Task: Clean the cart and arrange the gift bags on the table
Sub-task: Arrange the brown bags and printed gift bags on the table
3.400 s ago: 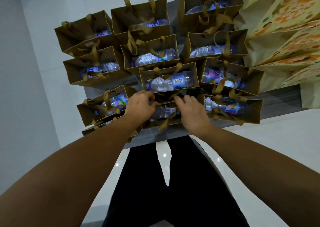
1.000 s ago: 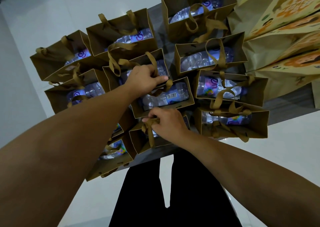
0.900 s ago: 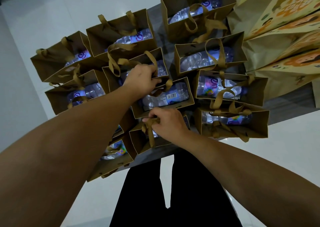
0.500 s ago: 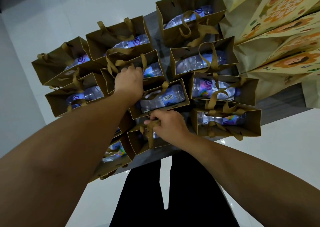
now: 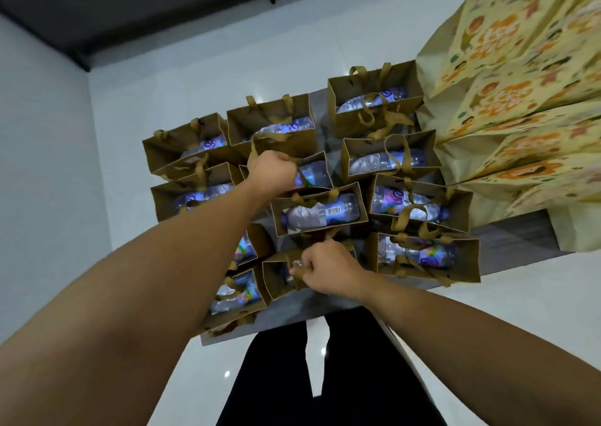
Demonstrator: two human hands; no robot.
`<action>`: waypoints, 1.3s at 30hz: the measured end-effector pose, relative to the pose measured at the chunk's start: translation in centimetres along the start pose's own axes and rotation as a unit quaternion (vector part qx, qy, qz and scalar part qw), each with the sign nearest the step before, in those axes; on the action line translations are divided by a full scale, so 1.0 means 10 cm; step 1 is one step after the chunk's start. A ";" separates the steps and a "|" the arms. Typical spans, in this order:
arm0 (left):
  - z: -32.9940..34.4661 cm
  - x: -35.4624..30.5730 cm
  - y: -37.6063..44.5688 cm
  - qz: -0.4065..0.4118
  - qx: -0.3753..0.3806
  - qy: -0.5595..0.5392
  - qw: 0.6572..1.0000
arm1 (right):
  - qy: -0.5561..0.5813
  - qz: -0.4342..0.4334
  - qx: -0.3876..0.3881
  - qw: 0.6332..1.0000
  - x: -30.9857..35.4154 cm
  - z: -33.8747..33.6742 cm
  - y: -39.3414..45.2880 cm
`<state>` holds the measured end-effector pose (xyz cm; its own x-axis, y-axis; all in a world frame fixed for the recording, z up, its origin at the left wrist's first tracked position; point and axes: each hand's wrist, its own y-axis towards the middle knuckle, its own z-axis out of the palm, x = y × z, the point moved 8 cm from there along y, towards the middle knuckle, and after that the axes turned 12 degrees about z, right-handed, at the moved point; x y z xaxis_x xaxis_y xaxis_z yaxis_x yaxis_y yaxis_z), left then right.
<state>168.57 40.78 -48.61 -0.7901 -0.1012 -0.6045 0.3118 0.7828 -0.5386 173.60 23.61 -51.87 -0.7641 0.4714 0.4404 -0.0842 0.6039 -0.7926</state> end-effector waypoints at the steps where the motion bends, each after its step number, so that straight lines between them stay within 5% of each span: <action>1: -0.09 -0.08 -0.04 0.007 -0.005 0.015 1.000 | -0.022 -0.007 0.009 1.000 0.04 0.00 -0.08; 11: -1.05 -1.00 -0.86 0.135 -0.105 0.054 0.984 | -0.105 -0.032 -0.073 0.991 0.55 -0.48 -0.99; 16: -1.59 -1.28 -1.46 0.198 -0.155 0.054 0.966 | -0.107 -0.021 -0.177 0.978 0.90 -0.89 -1.56; 23: -2.51 -1.54 -2.30 0.278 -0.232 0.038 0.931 | -0.078 -0.035 -0.355 0.931 1.56 -1.66 -2.65; 30: -3.51 -1.78 -3.12 0.283 -0.401 0.016 0.871 | -0.075 -0.091 -0.480 0.869 2.17 -2.39 -3.51; 34: -3.85 -1.77 -3.38 0.286 -0.452 0.009 0.845 | -0.050 -0.135 -0.504 0.852 2.32 -2.70 -3.67; 39: -3.97 -1.63 -3.51 0.249 -0.468 0.035 0.847 | -0.084 -0.144 -0.455 0.875 2.41 -2.77 -3.37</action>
<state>149.51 39.34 3.47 -0.7228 0.3954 -0.5668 0.0860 0.8653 0.4939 175.70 32.41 -2.83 -0.8849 0.1608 0.4372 0.1973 0.9796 0.0390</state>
